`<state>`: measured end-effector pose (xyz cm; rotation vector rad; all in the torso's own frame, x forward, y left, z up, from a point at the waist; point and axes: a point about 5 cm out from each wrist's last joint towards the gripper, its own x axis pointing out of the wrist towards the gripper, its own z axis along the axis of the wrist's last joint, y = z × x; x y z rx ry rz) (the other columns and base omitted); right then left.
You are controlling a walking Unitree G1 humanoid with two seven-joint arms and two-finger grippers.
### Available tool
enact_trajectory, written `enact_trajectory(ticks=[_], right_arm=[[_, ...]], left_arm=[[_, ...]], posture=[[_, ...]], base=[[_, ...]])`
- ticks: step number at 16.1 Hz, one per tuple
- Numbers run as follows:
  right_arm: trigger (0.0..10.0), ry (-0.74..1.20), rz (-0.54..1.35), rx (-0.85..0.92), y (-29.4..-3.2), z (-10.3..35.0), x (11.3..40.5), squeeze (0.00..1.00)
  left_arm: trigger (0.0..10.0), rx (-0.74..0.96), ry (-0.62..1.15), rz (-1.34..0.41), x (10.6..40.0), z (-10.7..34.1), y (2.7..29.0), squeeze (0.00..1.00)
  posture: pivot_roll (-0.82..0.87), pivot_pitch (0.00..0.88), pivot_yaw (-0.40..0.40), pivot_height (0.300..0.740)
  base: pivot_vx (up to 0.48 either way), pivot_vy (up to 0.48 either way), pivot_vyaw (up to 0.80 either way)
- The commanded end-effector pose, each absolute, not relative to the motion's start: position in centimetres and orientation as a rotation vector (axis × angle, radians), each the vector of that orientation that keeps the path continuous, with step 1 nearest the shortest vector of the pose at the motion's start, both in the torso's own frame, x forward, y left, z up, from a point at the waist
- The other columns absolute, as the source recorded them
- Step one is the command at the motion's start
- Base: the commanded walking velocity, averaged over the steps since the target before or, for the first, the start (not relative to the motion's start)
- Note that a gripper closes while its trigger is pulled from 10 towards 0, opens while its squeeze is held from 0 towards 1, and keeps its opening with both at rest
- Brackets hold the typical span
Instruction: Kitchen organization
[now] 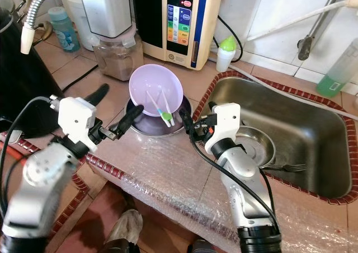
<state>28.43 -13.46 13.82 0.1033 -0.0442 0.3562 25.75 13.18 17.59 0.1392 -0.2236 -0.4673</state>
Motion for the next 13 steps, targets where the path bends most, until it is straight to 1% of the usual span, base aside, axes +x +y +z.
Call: enact_trajectory(ticks=[1, 4, 6, 7, 9, 12, 13], right_arm=[[10.0, -0.051, 0.314, 0.104, -14.0, 13.8, 28.8, 0.00], [10.0, -0.026, 0.244, 0.150, -14.6, 13.2, 29.2, 0.00], [10.0, -0.023, 0.229, 0.165, -14.7, 13.0, 29.4, 0.00], [10.0, -0.026, 0.225, 0.166, -14.7, 13.0, 29.5, 0.00], [10.0, -0.030, 0.220, 0.167, -14.8, 13.0, 29.6, 0.00], [10.0, -0.027, 0.225, 0.167, -14.5, 12.9, 29.6, 0.00], [10.0, -0.026, 0.227, 0.166, -14.5, 12.8, 29.6, 0.00]], left_arm=[[10.0, 0.143, -0.268, -0.416, 25.4, 18.2, 13.0, 0.00], [10.0, 0.143, -0.284, -0.385, 25.7, 18.4, 12.5, 0.00], [10.0, 0.146, -0.295, -0.347, 26.3, 18.7, 12.4, 0.00], [10.0, 0.158, -0.309, -0.355, 26.5, 19.0, 12.2, 0.00], [10.0, 0.171, -0.345, -0.432, 26.6, 19.4, 11.2, 0.00], [10.0, 0.277, -0.386, -0.606, 25.6, 18.9, 9.4, 0.00], [10.0, 0.293, -0.383, -0.633, 25.4, 18.6, 9.2, 0.00]], posture=[[-0.03, 0.000, -0.005, 0.740], [-0.03, 0.000, -0.003, 0.740], [-0.03, 0.000, -0.003, 0.740], [-0.03, 0.000, 0.005, 0.740], [-0.03, 0.000, 0.008, 0.740], [-0.04, 0.000, 0.003, 0.740], [-0.04, 0.000, 0.002, 0.740]], base=[[0.000, 0.000, 0.00], [0.000, 0.000, 0.00], [0.000, 0.000, -0.79], [0.000, 0.000, 0.00], [0.000, 0.000, 0.00], [0.000, 0.000, 0.00], [0.000, 0.000, 0.00]])
